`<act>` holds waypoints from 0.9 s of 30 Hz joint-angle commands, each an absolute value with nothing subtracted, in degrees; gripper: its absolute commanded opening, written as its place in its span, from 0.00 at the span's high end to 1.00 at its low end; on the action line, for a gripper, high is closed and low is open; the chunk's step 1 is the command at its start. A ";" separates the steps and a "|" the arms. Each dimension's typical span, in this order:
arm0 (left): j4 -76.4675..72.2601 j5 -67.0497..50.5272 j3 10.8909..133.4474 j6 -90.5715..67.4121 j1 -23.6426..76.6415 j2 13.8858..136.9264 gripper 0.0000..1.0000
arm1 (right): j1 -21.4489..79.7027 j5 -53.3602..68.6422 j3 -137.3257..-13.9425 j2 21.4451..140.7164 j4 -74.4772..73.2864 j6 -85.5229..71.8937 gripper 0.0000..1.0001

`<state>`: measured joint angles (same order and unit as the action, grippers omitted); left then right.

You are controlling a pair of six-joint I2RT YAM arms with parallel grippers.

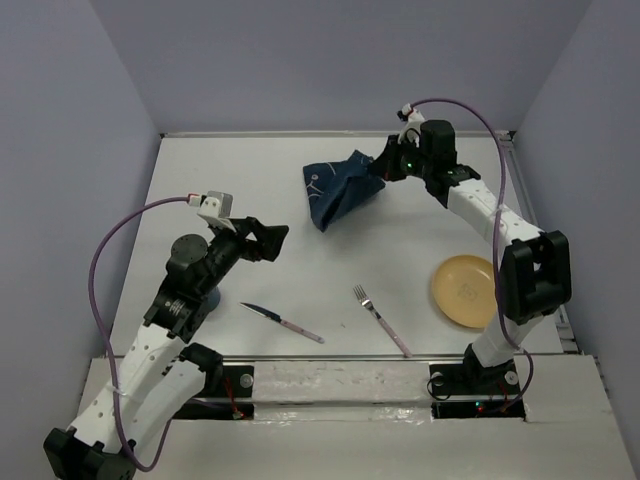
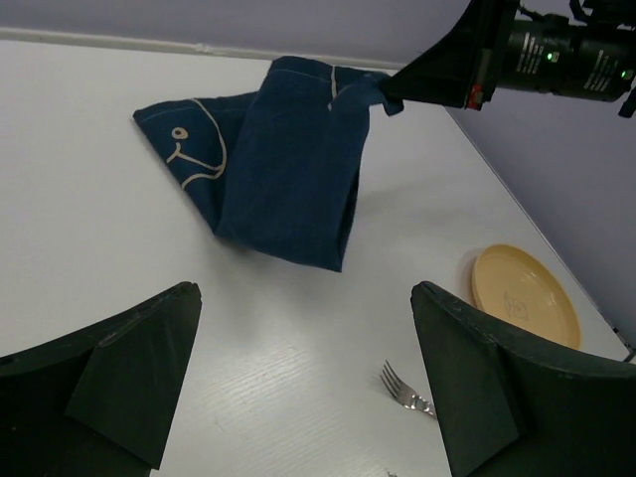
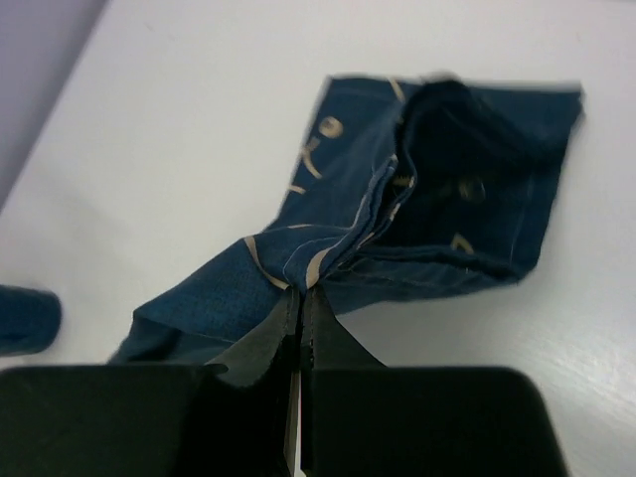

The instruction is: Set the dinner table for one person

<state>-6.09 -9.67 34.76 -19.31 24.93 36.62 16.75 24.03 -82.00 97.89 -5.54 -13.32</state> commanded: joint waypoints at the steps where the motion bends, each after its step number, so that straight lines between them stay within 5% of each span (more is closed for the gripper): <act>1: -6.24 -8.09 37.53 -22.85 24.52 38.14 0.02 | 16.61 23.56 -75.68 99.40 -2.47 -15.73 1.00; 7: -6.51 -10.72 37.35 -24.44 24.52 43.06 0.05 | 17.13 22.67 -73.13 103.62 -0.97 -17.05 0.96; 8: -6.33 -10.64 37.53 -24.78 24.61 43.94 0.06 | 17.14 23.46 -73.30 104.32 -0.88 -17.05 0.89; 9: -6.85 -10.72 37.36 -25.48 24.61 44.21 0.06 | 17.14 23.81 -73.47 104.41 -0.97 -17.05 0.71; 14: -12.65 -10.47 36.21 -29.62 28.72 46.92 0.11 | 17.84 15.40 -71.37 98.98 -1.93 -17.75 0.33; 24: -14.68 -0.62 51.92 -23.21 46.74 71.26 0.26 | 17.84 -6.66 -59.51 76.39 -4.65 -21.62 0.44; 27: -13.72 4.28 59.46 -18.03 52.37 80.46 0.29 | 17.14 -13.59 -57.22 70.61 -7.29 -22.41 0.60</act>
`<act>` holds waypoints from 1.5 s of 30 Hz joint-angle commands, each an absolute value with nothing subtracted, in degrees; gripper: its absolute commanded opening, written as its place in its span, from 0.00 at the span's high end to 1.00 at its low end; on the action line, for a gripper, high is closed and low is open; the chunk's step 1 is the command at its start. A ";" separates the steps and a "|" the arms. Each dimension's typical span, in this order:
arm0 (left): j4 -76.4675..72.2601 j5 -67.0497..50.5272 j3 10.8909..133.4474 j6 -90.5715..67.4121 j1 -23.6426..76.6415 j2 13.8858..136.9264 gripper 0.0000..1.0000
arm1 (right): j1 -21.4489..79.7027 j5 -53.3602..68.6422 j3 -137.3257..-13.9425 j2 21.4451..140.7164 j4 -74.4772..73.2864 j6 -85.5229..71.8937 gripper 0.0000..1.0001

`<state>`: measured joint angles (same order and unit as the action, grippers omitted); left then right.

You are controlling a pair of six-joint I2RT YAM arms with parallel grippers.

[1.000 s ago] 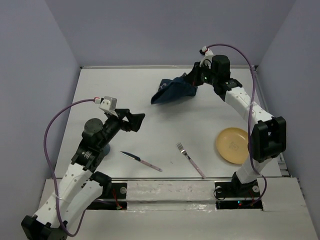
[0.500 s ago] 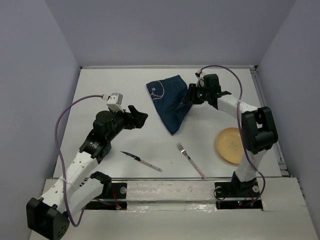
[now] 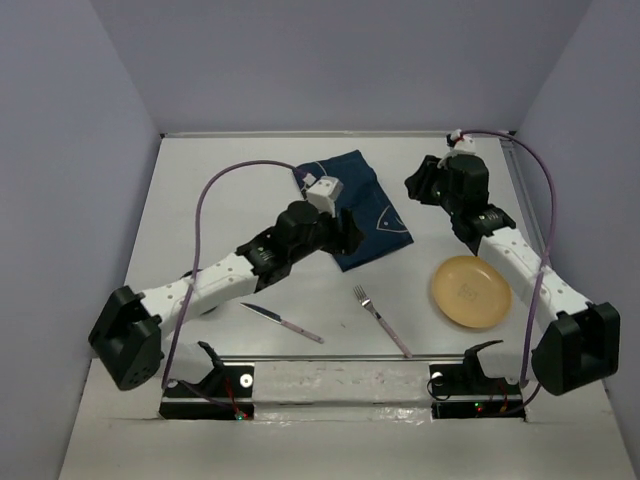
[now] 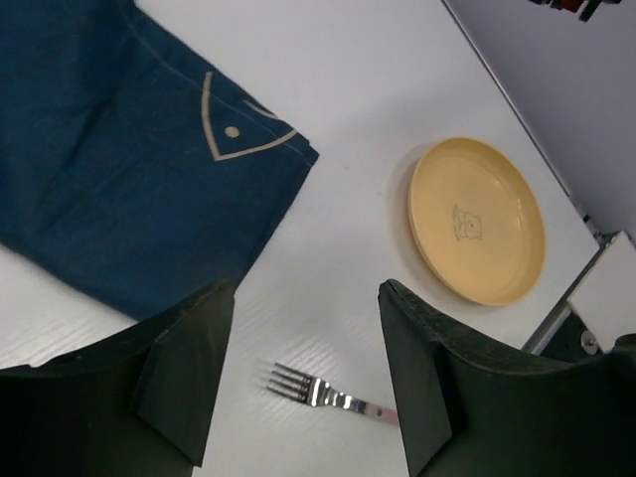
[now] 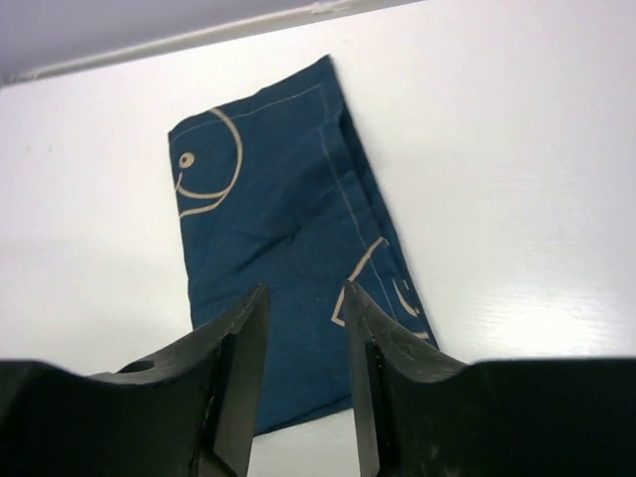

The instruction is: Set the dinner table for one person

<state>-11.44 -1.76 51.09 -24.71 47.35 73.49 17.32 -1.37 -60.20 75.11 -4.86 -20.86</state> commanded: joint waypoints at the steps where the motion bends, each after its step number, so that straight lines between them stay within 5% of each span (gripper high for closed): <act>1: -13.28 5.96 61.15 -16.36 54.82 82.86 0.32 | 15.57 -15.89 -55.82 69.18 -8.43 -22.67 0.65; 6: -10.81 12.20 73.64 -6.27 58.79 98.42 0.41 | 10.12 -14.77 -50.29 57.87 -10.46 -24.95 0.80; 17: -4.40 15.37 95.96 2.10 59.33 123.29 0.48 | 7.65 -10.64 -45.53 46.15 -10.64 -26.28 0.84; 36: -1.93 20.13 106.08 4.39 58.98 135.52 0.51 | 7.65 -4.40 -43.59 45.44 -8.53 -26.19 0.81; 45: -2.55 19.07 106.96 3.60 58.36 136.76 0.68 | 7.65 -3.25 -42.98 46.05 -7.56 -26.19 0.81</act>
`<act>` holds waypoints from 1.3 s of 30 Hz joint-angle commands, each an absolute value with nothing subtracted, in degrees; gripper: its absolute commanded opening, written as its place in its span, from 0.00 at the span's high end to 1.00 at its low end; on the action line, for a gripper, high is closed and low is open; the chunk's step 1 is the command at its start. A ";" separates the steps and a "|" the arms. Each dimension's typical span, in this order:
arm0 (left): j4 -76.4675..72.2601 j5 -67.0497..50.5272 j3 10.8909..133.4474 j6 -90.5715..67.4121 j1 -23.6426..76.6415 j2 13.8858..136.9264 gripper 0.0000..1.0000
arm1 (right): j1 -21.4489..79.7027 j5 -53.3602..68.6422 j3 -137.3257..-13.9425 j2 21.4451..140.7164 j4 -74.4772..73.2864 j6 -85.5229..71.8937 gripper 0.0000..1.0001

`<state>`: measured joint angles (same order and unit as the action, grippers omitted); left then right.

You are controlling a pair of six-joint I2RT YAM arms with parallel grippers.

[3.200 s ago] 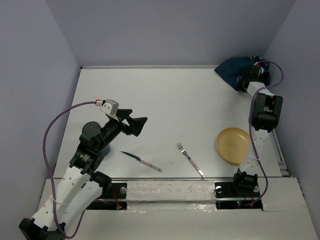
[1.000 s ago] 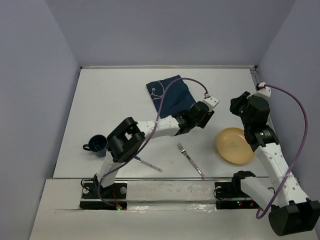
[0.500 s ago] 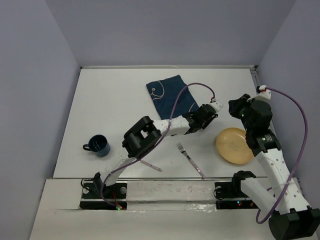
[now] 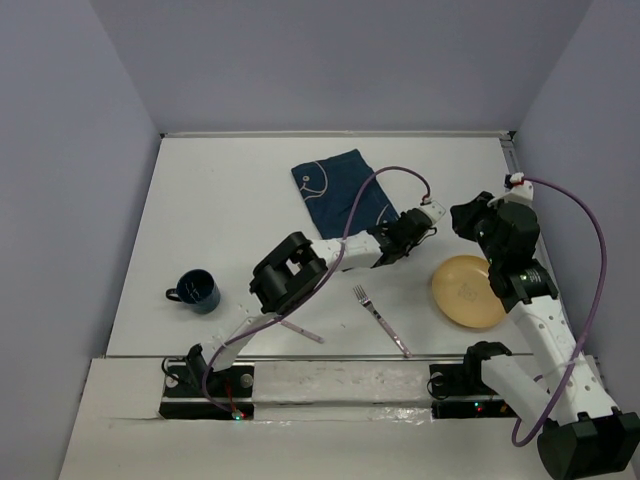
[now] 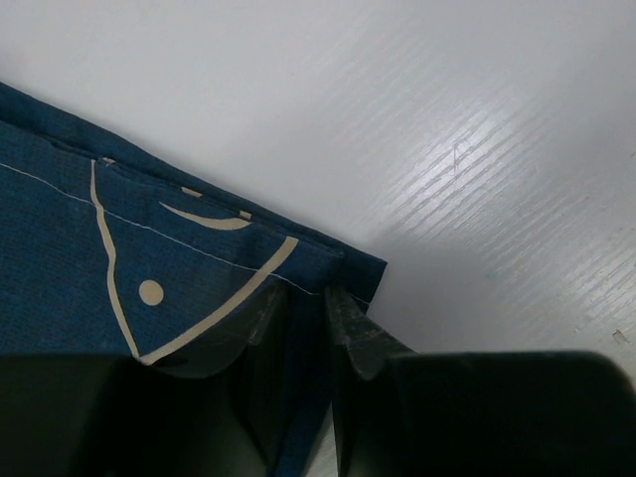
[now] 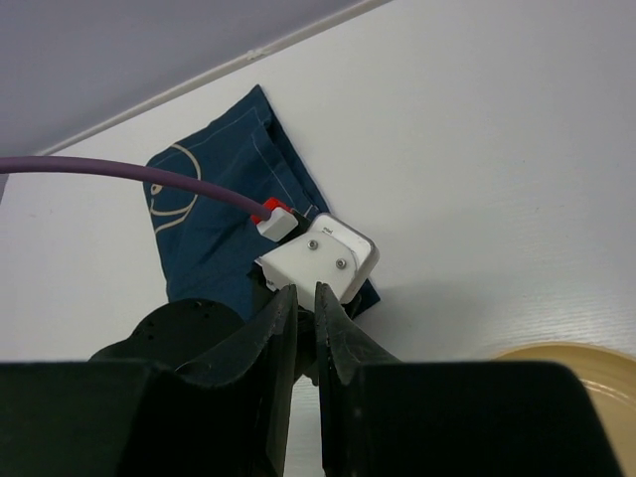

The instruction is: Set the dinner table for one person

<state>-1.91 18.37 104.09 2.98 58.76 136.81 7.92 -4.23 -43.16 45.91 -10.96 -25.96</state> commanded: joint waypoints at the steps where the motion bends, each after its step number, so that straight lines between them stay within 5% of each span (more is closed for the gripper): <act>1: -2.55 19.16 106.96 3.69 58.27 136.84 0.71 | 7.65 -3.25 -42.89 46.23 -7.56 -26.19 0.81; 9: -6.76 18.90 101.53 1.41 56.69 132.11 1.00 | 7.65 -3.60 -42.45 47.02 -7.03 -26.01 0.81; 15: -16.59 17.41 91.68 -2.81 54.67 121.65 1.00 | 7.65 -3.69 -42.36 50.27 -6.68 -25.84 0.75; 28: -35.41 15.20 65.93 -17.39 48.08 98.71 1.00 | 15.35 -1.56 -46.92 74.23 -3.69 -25.05 0.41; 39: -42.27 24.96 45.02 -21.18 46.06 78.95 1.00 | 18.81 -8.62 -55.98 97.00 -2.29 -25.40 0.39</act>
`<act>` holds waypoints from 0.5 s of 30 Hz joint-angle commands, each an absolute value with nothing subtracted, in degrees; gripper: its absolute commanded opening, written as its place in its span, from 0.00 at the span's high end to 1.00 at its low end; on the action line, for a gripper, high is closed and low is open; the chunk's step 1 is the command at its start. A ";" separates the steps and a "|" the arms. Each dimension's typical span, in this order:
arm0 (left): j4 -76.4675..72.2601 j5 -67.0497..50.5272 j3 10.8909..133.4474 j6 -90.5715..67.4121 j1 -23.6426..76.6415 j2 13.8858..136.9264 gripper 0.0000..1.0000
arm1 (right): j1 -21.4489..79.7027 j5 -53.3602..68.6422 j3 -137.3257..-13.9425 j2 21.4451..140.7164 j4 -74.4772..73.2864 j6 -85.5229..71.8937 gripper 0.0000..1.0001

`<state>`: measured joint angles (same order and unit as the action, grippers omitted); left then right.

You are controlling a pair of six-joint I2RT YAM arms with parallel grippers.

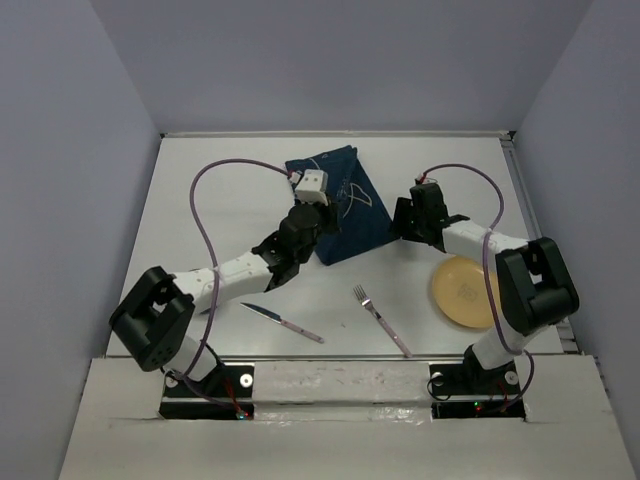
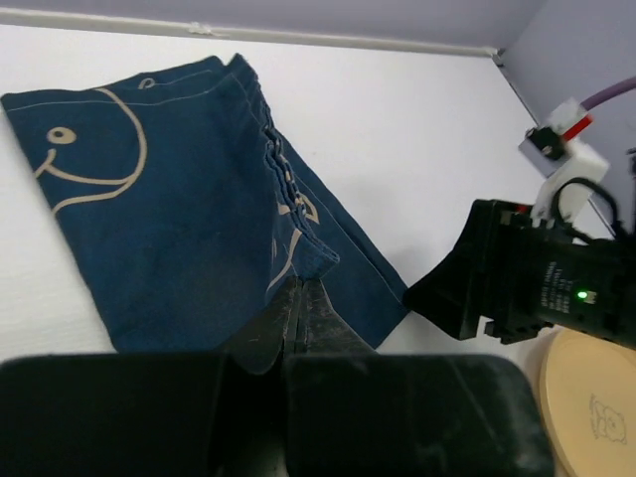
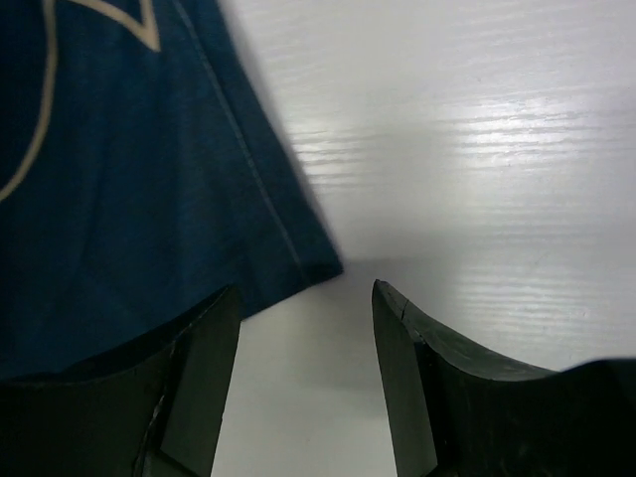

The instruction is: Set the dinner table for one person

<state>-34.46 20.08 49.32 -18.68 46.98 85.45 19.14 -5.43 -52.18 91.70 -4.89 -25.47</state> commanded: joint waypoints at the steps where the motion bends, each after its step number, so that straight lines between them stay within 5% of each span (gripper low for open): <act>1: -42.54 25.40 44.04 -21.36 46.05 78.06 1.00 | 19.42 -8.09 -56.60 97.90 -2.29 -25.57 0.41; 7: -43.15 27.77 38.85 -21.71 45.97 74.10 1.00 | 23.54 -8.26 -57.57 101.95 -3.16 -25.49 0.50; 9: -43.33 28.56 37.97 -21.71 45.88 72.87 1.00 | 24.08 -8.44 -57.48 103.00 -3.25 -25.66 0.61; 13: -44.21 31.20 35.60 -21.45 45.70 69.97 1.00 | 24.61 -10.81 -57.04 102.84 -3.34 -26.98 1.00; 15: -44.38 32.34 35.51 -21.18 45.44 68.38 1.00 | 24.61 -11.34 -57.22 101.35 -3.34 -26.98 1.00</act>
<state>-38.81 26.89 35.97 -21.26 45.98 72.99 24.08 -9.41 -56.53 102.26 -2.94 -25.93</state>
